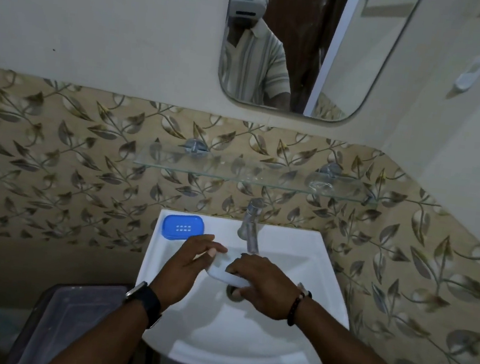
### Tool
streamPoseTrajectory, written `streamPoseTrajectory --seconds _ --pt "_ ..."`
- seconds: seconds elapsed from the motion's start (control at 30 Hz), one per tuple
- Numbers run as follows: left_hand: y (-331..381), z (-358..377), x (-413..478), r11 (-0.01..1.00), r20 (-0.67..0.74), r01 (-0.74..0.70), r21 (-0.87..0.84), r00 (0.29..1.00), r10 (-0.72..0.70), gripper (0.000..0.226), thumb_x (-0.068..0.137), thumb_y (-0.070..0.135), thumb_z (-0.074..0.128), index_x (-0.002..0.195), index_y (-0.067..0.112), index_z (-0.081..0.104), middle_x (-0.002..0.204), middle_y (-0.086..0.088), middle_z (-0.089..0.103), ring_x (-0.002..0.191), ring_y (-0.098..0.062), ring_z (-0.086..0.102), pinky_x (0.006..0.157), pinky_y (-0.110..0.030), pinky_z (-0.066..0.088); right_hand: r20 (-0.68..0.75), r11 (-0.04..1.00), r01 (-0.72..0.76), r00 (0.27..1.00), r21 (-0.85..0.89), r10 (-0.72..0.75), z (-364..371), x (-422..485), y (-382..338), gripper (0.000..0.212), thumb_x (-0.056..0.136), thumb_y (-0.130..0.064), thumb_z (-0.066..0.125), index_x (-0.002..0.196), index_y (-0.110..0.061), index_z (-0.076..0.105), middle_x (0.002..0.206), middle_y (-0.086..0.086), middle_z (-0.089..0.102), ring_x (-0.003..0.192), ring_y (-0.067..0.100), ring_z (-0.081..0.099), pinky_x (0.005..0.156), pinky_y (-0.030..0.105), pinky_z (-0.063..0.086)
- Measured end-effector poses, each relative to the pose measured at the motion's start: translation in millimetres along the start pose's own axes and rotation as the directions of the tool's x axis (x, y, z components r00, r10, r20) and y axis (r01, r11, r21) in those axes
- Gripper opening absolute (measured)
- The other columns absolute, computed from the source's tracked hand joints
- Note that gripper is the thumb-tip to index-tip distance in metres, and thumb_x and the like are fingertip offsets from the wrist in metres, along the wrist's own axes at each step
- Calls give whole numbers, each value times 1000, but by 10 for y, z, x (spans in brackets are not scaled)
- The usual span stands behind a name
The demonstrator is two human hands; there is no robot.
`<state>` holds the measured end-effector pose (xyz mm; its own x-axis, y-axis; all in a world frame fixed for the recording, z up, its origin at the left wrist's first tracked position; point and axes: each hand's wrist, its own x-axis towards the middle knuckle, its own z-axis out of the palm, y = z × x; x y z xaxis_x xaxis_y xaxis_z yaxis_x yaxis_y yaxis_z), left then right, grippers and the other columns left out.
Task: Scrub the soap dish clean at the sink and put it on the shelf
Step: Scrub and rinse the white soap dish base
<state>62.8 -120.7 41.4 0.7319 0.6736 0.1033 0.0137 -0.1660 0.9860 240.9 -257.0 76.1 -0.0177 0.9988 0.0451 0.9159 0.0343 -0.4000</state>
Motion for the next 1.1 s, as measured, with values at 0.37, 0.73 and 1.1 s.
streamPoseTrajectory --seconds 0.37,0.73,1.1 --pt "164 190 172 994 7 -113 6 994 113 43 89 54 58 74 13 57 72 4 53 71 -9 47 72 -29 40 -564 615 180 646 768 515 -246 52 91 37 89 3 69 105 -31 70 102 -12 75 101 9 68 84 22 54" --pt "278 537 391 973 -22 -58 -221 998 55 21 98 20 56 97 14 76 96 -10 77 88 -31 71 77 -39 58 -581 988 154 805 7 -121 -25 53 218 35 104 -26 46 137 -28 57 137 -4 54 131 18 48 115 41 33" --pt "488 633 297 933 -53 -121 -339 993 109 35 100 15 53 66 16 60 71 -8 56 72 -22 45 72 -41 40 -673 993 117 735 -3 -89 -228 108 65 35 103 -46 40 117 -25 64 109 -10 64 104 12 58 95 31 41"
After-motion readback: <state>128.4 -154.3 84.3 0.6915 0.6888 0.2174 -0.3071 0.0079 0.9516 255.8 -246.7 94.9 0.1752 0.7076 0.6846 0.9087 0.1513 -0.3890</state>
